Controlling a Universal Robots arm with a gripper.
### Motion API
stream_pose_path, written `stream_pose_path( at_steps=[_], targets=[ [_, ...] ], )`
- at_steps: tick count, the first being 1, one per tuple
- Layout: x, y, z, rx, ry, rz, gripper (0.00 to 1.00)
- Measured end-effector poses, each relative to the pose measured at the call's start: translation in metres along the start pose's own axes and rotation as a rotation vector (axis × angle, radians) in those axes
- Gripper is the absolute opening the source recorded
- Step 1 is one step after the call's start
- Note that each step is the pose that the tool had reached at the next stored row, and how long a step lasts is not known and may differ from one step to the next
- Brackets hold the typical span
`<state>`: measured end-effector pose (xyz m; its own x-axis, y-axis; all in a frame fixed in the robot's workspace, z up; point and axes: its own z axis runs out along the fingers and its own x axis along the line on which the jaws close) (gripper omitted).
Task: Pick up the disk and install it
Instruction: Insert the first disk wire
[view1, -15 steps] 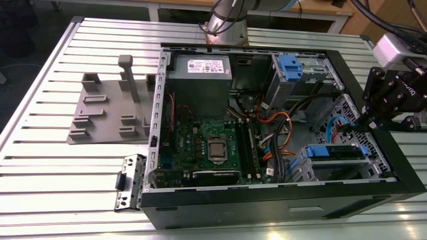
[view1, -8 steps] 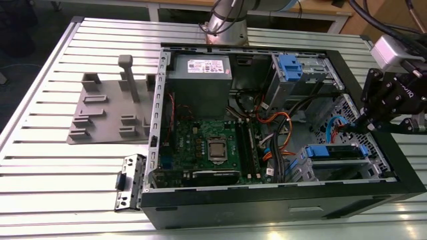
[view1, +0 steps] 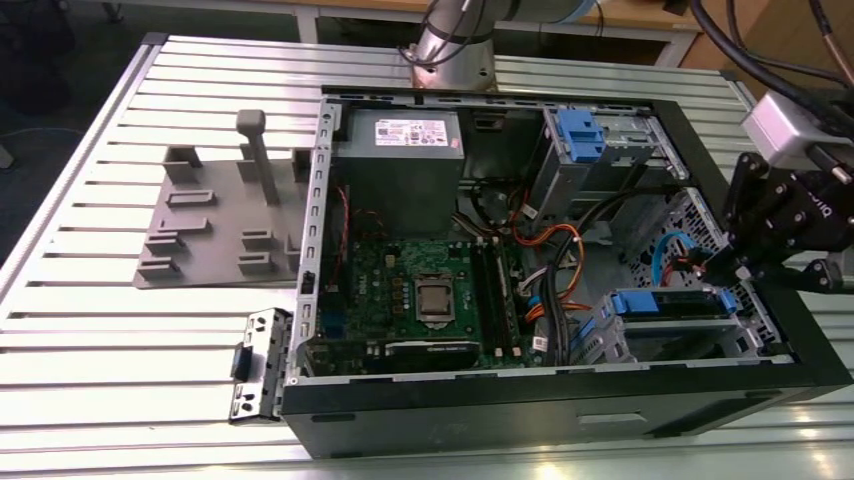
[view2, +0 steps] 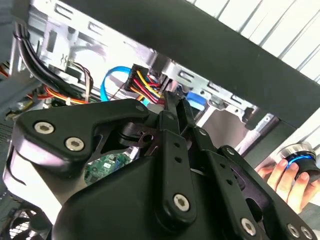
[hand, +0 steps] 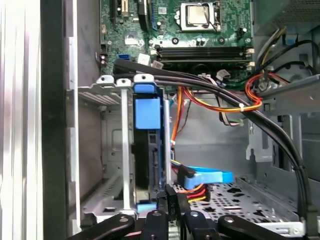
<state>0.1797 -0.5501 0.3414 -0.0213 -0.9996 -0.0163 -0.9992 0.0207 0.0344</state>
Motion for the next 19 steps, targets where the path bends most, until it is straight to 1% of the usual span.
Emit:
stream_pose_path(
  at_steps=[4,7,9,19],
  targets=[
    [0.0040,0.0031,0.0036,-0.0003,-0.0134,0.000,0.19],
    [0.0053,0.0046,0.0062,-0.0004,-0.0194,-0.001,0.19],
    [0.0062,0.0055,0.0073,-0.0004,-0.0206,-0.001,0.19],
    [0.0098,0.0086,0.0105,-0.0005,-0.0207,-0.001,0.19]
  ],
)
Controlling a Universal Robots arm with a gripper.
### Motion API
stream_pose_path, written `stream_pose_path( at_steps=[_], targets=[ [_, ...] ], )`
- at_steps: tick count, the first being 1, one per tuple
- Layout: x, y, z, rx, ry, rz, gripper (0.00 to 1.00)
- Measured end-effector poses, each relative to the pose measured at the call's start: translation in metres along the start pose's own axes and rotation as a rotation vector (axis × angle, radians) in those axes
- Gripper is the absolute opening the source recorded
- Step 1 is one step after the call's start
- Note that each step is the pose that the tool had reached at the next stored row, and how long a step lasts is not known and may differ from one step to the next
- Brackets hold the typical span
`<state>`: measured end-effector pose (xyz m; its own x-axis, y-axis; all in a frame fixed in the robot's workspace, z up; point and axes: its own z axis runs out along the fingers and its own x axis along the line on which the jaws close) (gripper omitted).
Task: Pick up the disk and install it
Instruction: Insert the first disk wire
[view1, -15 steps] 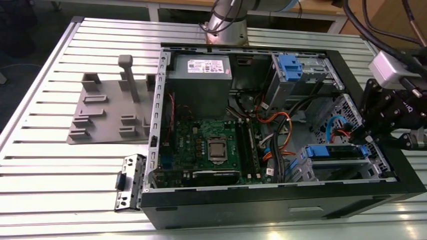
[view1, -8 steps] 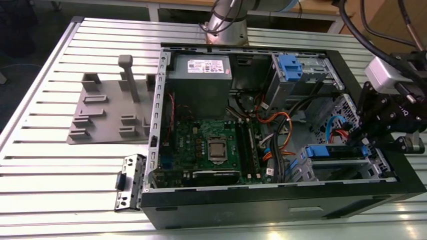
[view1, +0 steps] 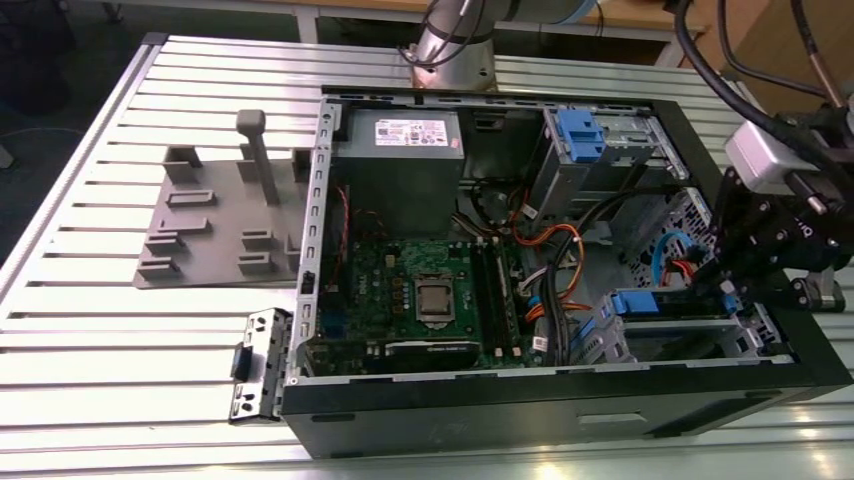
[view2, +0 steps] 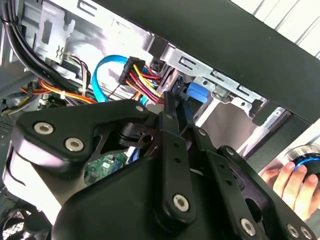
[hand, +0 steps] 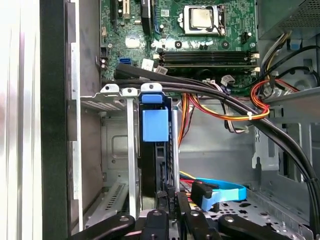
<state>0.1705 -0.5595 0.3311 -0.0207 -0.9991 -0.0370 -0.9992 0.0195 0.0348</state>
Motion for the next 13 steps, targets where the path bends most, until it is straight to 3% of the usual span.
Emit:
stream_pose_path(
  at_steps=[6,13],
  targets=[
    [0.0010,0.0012,0.0004,0.0009,0.0001,-0.001,0.19],
    [0.0009,0.0014,-0.0038,0.0019,0.0000,-0.004,0.19]
  ],
)
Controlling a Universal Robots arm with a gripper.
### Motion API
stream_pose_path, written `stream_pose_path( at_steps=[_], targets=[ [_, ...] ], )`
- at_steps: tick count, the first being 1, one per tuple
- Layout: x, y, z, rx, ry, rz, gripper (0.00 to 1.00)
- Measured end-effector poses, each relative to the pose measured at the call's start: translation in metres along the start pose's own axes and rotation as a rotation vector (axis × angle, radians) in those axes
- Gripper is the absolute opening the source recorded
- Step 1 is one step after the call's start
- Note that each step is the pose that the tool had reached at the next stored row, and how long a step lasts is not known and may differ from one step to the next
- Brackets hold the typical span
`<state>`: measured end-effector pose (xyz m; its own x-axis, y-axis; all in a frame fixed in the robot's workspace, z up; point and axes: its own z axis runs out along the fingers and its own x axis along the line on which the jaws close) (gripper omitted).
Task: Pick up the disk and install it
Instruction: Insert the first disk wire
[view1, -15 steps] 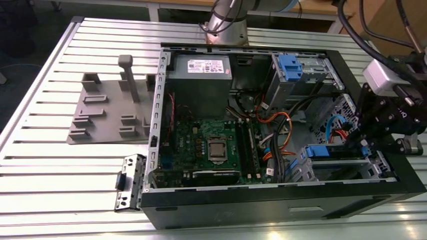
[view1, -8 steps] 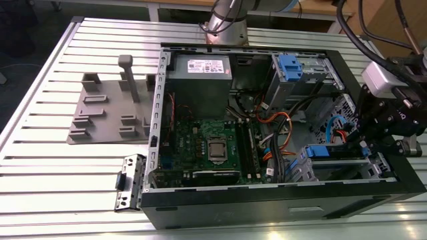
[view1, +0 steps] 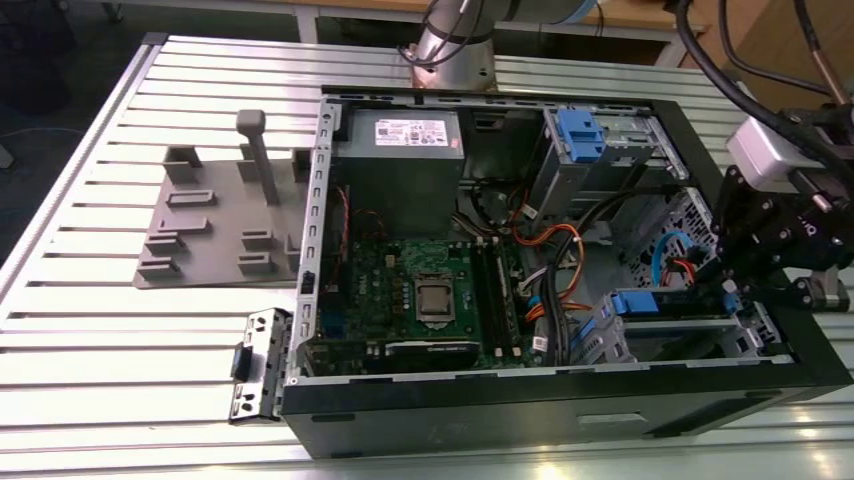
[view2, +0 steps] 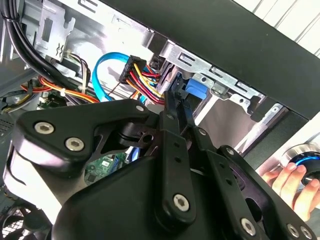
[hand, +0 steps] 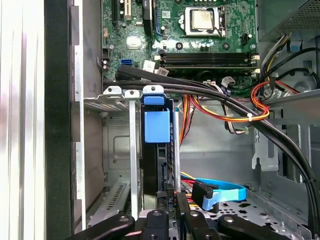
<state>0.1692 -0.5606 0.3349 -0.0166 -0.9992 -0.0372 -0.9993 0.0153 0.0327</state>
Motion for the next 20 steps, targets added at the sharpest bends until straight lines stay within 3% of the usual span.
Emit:
stream_pose_path(
  at_steps=[6,11,20],
  targets=[
    [0.0004,0.0004,-0.0025,0.0009,0.0008,-0.005,0.19],
    [0.0052,0.0004,-0.0027,0.0008,0.0018,-0.007,0.19],
    [0.0058,0.0009,0.0003,0.0007,0.0019,-0.008,0.19]
  ],
)
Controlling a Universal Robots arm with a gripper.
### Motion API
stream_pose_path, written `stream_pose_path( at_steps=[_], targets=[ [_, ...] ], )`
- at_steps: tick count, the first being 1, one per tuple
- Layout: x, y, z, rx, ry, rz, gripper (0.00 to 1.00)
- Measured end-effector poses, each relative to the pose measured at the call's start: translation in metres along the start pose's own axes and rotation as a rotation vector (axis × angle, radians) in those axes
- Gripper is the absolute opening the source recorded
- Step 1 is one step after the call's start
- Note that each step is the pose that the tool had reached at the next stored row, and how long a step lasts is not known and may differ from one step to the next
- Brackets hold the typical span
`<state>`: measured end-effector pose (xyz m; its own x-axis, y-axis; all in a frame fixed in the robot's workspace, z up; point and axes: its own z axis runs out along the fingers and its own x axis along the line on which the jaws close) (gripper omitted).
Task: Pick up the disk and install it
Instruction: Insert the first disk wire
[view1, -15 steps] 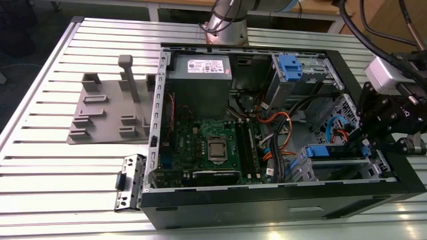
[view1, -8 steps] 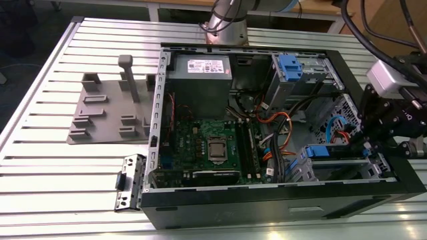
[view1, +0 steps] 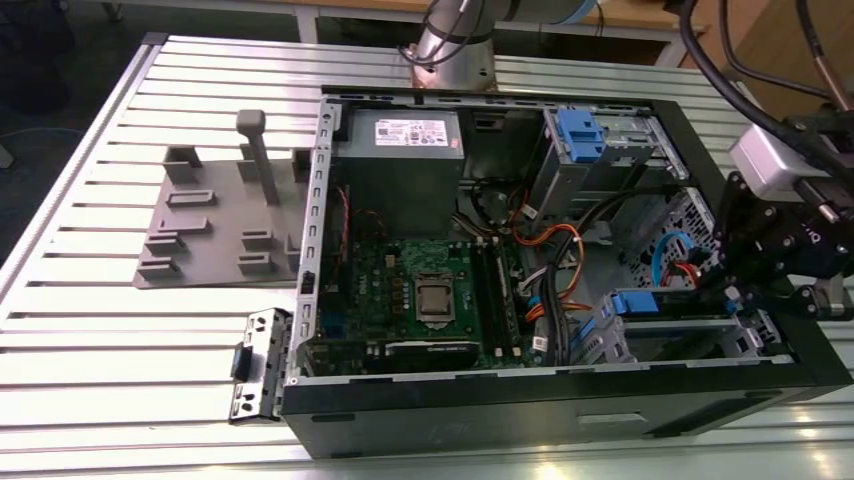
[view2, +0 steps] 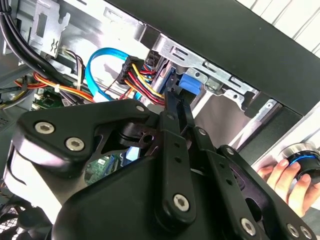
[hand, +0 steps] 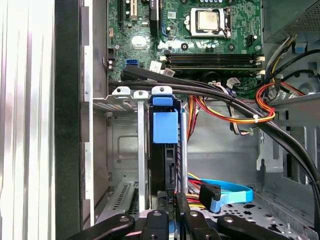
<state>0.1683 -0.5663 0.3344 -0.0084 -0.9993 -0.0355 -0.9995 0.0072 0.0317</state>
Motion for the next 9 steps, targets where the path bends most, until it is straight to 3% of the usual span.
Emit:
stream_pose_path(
  at_steps=[9],
  targets=[
    [-0.0026,0.0008,0.0020,0.0001,0.0008,0.000,0.19]
  ],
)
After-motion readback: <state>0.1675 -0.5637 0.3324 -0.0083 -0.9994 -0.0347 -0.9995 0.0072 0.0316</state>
